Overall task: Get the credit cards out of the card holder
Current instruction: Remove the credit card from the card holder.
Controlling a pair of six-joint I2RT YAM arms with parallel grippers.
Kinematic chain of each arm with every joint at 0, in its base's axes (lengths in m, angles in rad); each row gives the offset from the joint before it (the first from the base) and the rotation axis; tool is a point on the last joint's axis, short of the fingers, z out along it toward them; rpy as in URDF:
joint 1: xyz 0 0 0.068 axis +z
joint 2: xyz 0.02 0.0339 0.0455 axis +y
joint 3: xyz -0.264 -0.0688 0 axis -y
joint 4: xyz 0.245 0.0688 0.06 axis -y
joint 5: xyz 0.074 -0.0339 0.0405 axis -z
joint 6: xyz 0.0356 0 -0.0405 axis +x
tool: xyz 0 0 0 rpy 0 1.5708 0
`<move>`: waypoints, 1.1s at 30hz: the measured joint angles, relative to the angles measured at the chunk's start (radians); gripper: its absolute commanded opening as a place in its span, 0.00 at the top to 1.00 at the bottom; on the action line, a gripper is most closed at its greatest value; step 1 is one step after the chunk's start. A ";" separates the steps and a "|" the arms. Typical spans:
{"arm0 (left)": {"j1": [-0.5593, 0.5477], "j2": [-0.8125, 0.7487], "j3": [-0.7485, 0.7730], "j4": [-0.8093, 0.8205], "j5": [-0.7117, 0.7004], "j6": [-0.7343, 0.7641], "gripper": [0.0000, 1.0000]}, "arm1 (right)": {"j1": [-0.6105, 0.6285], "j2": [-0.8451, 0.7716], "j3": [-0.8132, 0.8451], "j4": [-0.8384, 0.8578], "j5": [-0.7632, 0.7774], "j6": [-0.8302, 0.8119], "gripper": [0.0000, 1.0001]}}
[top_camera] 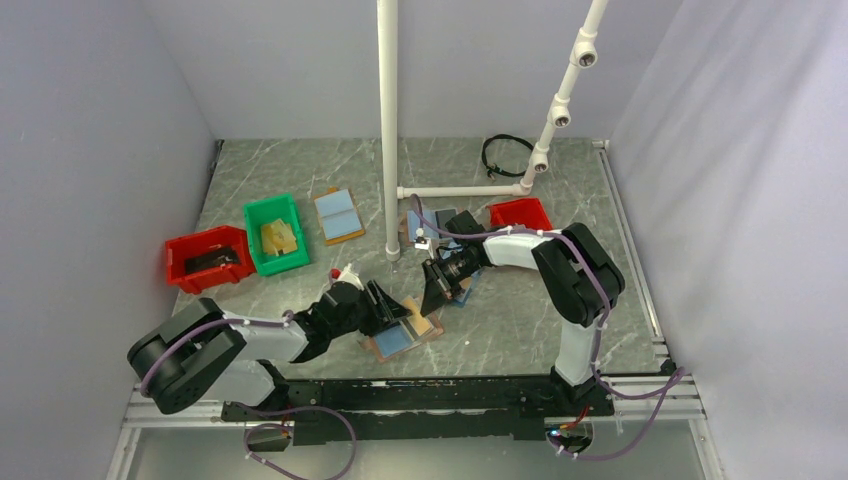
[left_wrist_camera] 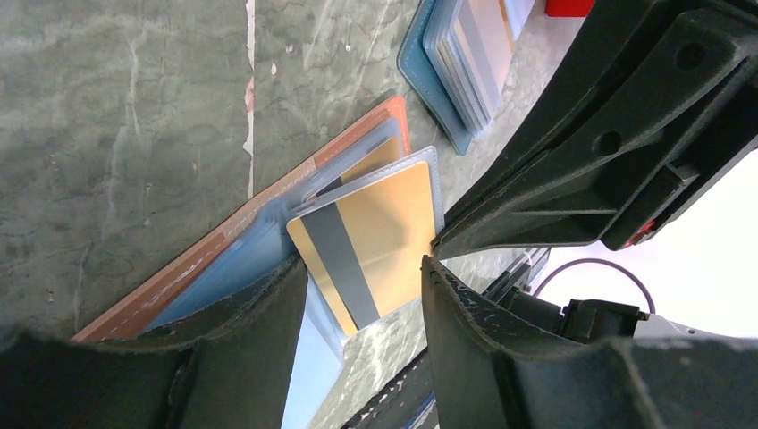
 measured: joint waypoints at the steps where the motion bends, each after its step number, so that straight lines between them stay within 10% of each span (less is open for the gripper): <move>1: 0.000 0.000 0.000 0.000 0.000 -0.003 0.44 | 0.000 0.002 0.000 0.000 0.002 0.000 0.96; 13: 0.000 -0.007 -0.001 -0.014 -0.011 -0.021 0.51 | 0.000 0.025 0.008 -0.002 0.003 -0.001 0.79; 33: 0.000 0.006 -0.033 0.057 -0.014 -0.019 0.52 | 0.000 0.057 0.016 -0.002 -0.017 -0.001 0.94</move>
